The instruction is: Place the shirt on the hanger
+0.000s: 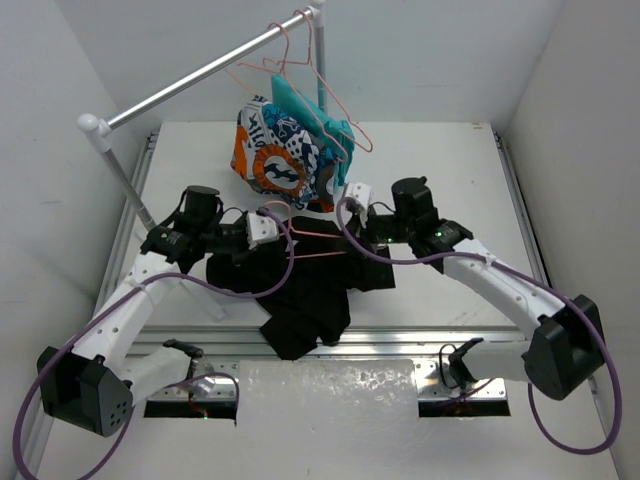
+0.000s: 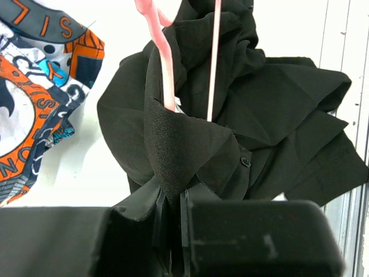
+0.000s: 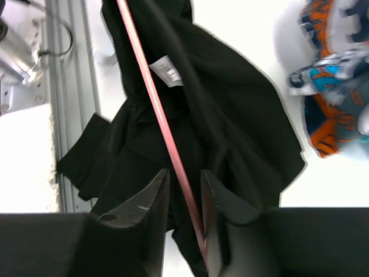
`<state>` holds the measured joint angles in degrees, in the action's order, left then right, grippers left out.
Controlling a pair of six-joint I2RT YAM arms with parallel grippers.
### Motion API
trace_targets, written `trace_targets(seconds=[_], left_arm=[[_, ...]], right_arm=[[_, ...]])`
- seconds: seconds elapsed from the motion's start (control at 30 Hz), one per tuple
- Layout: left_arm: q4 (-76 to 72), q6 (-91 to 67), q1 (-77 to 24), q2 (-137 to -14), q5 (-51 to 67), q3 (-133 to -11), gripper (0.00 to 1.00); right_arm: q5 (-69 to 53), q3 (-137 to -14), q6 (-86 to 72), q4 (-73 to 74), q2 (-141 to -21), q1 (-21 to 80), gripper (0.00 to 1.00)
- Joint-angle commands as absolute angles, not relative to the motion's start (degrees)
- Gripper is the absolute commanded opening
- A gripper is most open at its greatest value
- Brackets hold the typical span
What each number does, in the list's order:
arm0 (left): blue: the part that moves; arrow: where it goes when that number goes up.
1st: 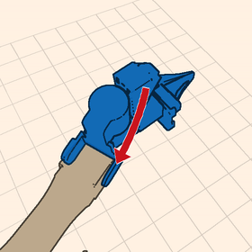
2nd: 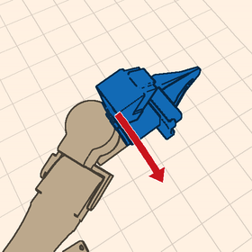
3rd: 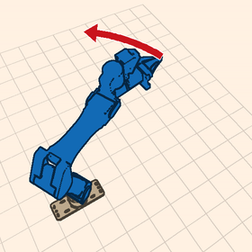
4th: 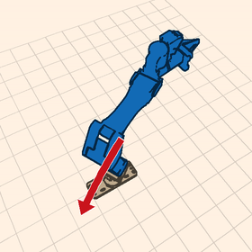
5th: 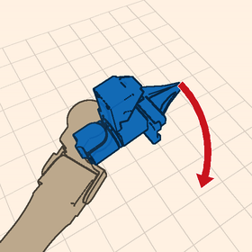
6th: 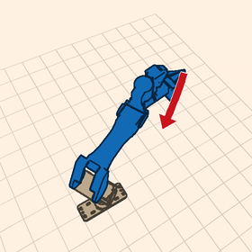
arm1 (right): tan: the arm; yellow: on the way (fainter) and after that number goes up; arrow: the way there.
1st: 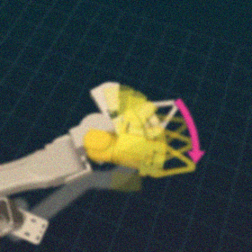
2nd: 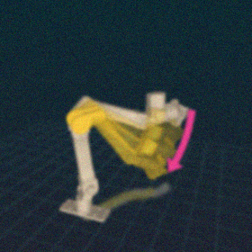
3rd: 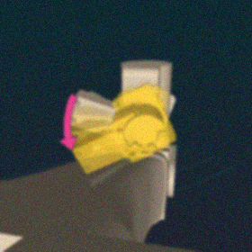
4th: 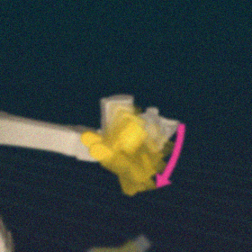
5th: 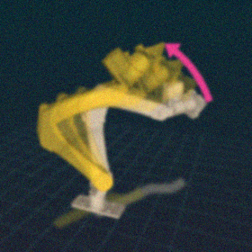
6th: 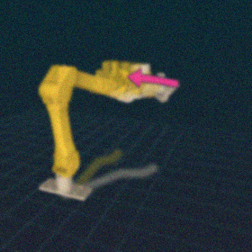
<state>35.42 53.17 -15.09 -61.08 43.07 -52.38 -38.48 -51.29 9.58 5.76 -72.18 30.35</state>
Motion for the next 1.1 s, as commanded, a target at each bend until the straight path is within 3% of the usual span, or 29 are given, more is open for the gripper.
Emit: trace_targets(seconds=[0.0, 0.13, 0.3, 0.43, 0.7, 0.83, 0.87, 0.97, 1.07], left_arm=[[34.63, 54.4, -15.91, -60.03, 47.1, -55.02, 0.0], [34.63, 54.32, -15.91, -59.68, 51.85, -55.46, 0.0], [34.37, 54.14, -16.0, -58.19, 58.78, -55.63, 0.0], [32.53, 52.39, -16.35, -57.83, 61.78, -55.46, 0.07], [29.0, 48.52, -17.49, -59.23, 60.91, -55.02, 0.11], [32.07, 50.89, -17.67, -59.77, 59.42, -54.93, 0.0], [32.08, 50.8, -17.67, -59.68, 58.63, -54.58, 0.0], [28.84, 46.09, -17.67, -58.54, 53.63, -53.62, 0.0], [23.13, 40.37, -17.58, -56.87, 45.55, -52.13, 0.0]], right_arm=[[-40.17, -54.49, 15.02, 7.47, -73.82, 33.38, 0.28], [-33.86, -54.14, 18.8, 4.85, -76.11, 37.7, 0.0], [-29.79, -51.76, 22.76, -4.21, -74.71, 41.39, 0.0], [-28.3, -54.22, 25.92, -2.99, -75.41, 43.94, 0.0], [-26.55, -58.44, 28.74, -0.88, -77.87, 47.81, 0.0], [-24.71, -58.1, 27.07, -2.63, -77.43, 47.81, 0.0], [-23.74, -57.92, 26.37, -3.07, -77.34, 47.81, 0.11], [-16.81, -56.87, 21.46, -5.44, -76.47, 47.64, 0.69], [-6.64, -53.71, 14.35, -10.27, -72.7, 46.5, 0.89]])
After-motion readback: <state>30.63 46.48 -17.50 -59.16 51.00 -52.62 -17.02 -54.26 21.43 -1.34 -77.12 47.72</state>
